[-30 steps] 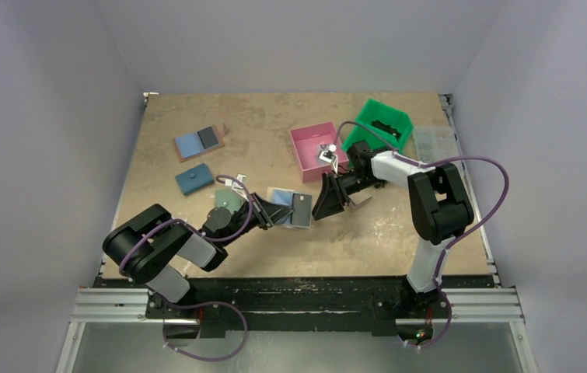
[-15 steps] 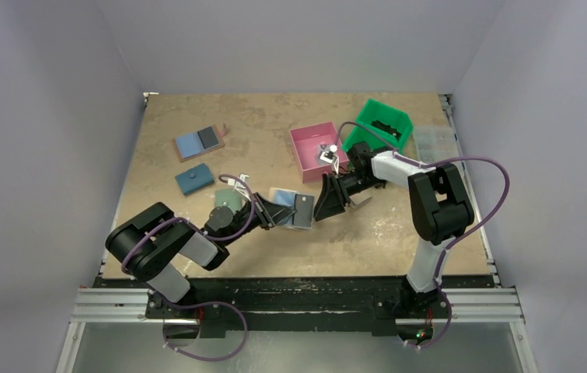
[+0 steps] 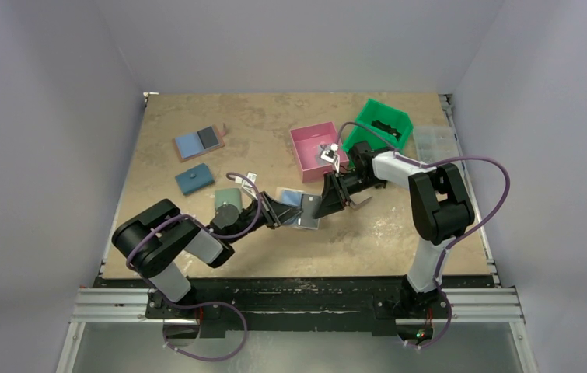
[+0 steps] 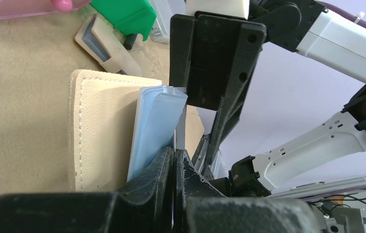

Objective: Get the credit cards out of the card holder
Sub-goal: Remove the credit card from the card holder.

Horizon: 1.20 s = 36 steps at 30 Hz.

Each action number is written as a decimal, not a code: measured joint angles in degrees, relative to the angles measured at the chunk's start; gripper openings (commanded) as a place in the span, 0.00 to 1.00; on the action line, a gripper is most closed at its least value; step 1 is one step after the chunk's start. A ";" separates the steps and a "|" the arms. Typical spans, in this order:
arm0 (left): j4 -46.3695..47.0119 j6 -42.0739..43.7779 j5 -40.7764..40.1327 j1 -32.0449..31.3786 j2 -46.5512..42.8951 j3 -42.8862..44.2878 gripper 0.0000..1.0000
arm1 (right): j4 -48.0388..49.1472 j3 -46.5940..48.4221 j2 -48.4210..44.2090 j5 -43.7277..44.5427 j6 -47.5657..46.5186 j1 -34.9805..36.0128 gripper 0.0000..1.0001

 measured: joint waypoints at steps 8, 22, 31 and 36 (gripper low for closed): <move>-0.07 0.87 0.02 -0.96 0.00 0.90 0.31 | 3.04 -0.74 0.00 0.26 3.43 0.00 0.00; -3.78 1.49 3.45 -0.57 -1.40 2.27 0.00 | -0.24 -0.74 0.00 0.57 -0.76 -0.35 0.00; -4.26 2.01 5.79 1.03 -1.75 2.32 0.00 | -0.96 -0.63 0.00 0.02 -1.53 -0.33 0.13; -3.98 1.77 6.67 1.81 -3.74 0.28 0.00 | -1.03 -0.37 0.00 -0.20 -2.03 0.66 0.12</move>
